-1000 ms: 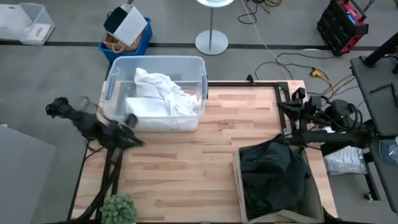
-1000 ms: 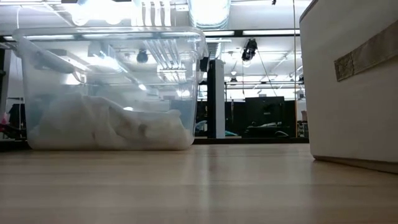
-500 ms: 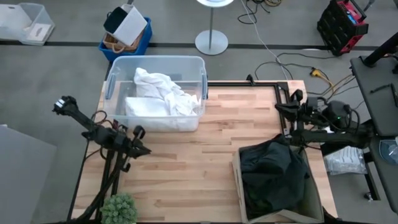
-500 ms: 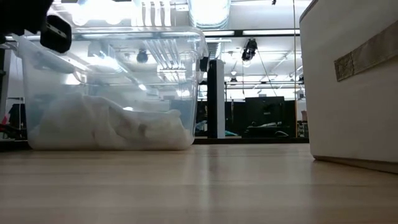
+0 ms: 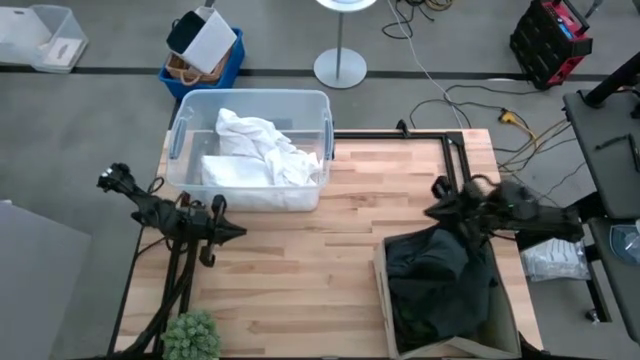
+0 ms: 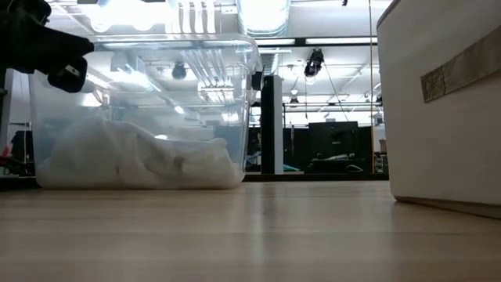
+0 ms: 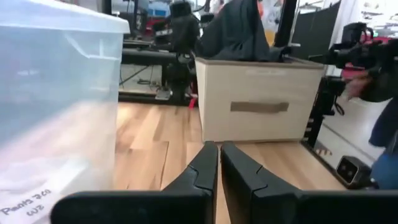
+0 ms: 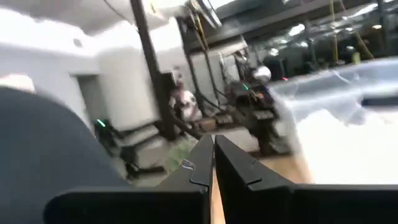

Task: Sort clothes
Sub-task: Return to Home Position

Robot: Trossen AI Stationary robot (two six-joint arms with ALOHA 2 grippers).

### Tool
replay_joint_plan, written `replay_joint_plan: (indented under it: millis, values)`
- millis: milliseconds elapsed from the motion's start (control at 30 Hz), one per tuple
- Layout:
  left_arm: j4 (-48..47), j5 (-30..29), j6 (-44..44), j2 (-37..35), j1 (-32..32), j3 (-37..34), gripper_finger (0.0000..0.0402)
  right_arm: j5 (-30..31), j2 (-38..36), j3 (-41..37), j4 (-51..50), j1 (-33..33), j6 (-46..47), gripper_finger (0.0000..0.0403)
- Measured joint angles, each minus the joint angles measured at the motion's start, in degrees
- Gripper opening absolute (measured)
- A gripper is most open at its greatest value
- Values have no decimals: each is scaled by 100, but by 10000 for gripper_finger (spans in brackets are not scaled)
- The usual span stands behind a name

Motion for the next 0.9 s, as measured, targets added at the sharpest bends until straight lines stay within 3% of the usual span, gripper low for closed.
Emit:
replay_joint_plan:
  millis: [233, 333, 500, 900]
  values:
    - [22, 28, 2, 366, 1, 0, 1, 969, 378, -968, -364, -2, -1117, 18]
    - [6, 30, 3, 492, 4, -4, 1, 1319, 821, -998, 123, -13, -456, 18]
    - [27, 31, 4, 674, 2, -7, 1, 1320, 1213, -808, 379, -12, 723, 20]
    - [27, 32, 4, 941, 2, -7, 1, 1343, 1505, -520, 383, -12, 625, 18]
